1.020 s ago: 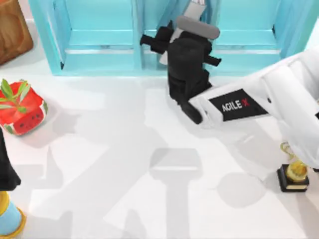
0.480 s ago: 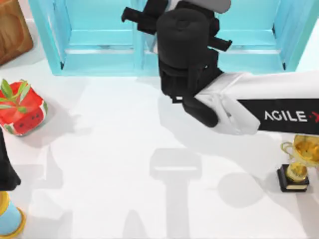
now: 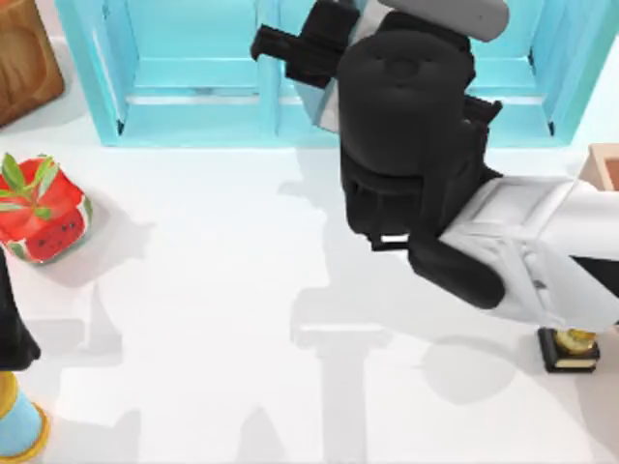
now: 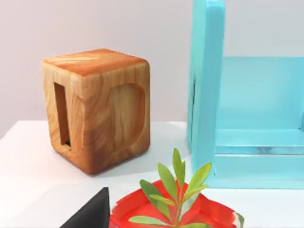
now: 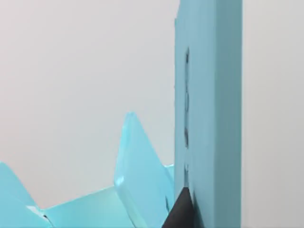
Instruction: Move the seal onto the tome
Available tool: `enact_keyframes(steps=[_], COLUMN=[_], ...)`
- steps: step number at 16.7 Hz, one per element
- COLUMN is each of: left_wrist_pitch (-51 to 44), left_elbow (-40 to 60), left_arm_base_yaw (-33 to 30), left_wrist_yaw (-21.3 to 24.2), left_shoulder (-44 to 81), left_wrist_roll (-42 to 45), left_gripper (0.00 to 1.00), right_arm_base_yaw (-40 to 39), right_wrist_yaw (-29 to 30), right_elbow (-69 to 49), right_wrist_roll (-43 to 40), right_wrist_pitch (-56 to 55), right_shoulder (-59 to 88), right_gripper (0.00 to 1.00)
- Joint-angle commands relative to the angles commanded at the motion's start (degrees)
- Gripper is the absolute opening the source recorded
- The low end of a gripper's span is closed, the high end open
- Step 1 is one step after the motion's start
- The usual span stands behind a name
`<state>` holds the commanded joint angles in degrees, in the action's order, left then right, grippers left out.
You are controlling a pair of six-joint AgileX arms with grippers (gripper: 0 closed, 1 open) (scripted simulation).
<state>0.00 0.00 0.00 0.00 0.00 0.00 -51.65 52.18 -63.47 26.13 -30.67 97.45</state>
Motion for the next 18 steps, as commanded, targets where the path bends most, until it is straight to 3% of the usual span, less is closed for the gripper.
enact_keyframes(steps=[5,9,13,18], left_wrist_pitch=[0.00,0.00,0.00,0.00], left_elbow=[0.00,0.00,0.00,0.00], left_arm_base_yaw=[0.00,0.00,0.00,0.00], left_wrist_yaw=[0.00,0.00,0.00,0.00], left_shoulder=[0.00,0.00,0.00,0.00], left_wrist_roll=[0.00,0.00,0.00,0.00], left_gripper=[1.00,1.00,1.00,1.00], right_arm_base_yaw=[0.29,0.44,1.22,3.29], right_wrist_yaw=[-0.29,-2.71,-7.11,-14.92], right_elbow=[0.10,2.79,8.37,18.20], right_wrist_roll=[-0.63,-9.16,-27.28,-59.38], right_wrist_pitch=[-0.28,-2.87,-7.07,-12.98], right_shoulder=[0.42,1.10,2.18,2.09], right_gripper=[0.00,0.00,0.00,0.00])
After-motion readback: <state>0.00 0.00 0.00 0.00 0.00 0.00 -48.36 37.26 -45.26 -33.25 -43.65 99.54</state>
